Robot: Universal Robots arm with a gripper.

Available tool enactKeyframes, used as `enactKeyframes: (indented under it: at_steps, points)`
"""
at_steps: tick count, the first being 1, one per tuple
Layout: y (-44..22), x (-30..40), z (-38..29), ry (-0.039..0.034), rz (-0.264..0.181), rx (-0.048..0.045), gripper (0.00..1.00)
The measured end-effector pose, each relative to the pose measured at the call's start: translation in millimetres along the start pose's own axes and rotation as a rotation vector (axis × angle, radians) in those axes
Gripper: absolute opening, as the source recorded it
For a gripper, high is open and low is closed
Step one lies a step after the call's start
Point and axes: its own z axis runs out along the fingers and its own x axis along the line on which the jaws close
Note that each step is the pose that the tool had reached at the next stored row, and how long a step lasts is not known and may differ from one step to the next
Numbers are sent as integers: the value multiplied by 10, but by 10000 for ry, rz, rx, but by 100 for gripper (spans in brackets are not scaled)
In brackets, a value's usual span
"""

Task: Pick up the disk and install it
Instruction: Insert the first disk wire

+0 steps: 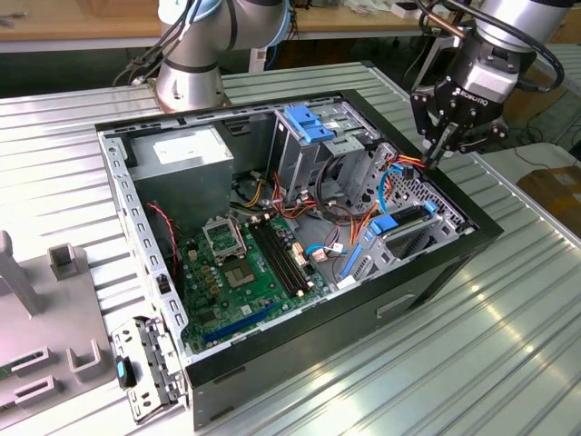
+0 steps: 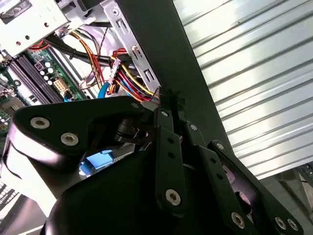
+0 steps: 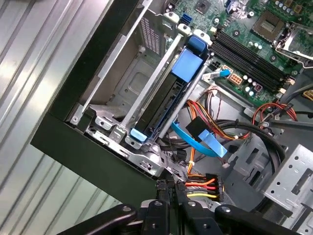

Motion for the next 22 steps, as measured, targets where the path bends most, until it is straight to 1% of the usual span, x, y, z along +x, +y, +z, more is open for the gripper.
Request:
enactKeyframes:
  at_steps: [1,3,5,6,9,10,12,13,14,15,19,21,22]
  points:
    - [0,0,0,3,151,-5,16]
    - [0,0,0,14,649,-21,16]
    - [0,0,0,24,1017,-35,16]
    - [0,0,2,35,1412,-49,16]
    - [0,0,4,48,1831,-63,16]
    - [0,0,7,59,2225,-75,16]
    - [1,1,10,71,2788,-92,16]
    - [1,1,10,42,2924,-82,16]
    - [1,1,11,-8,3020,-65,16]
    - [3,5,10,-22,3142,-67,16]
    - [14,22,11,-18,3389,-81,16]
    - [16,26,11,-5,3870,-96,16]
    - [16,26,11,7,4259,-107,16]
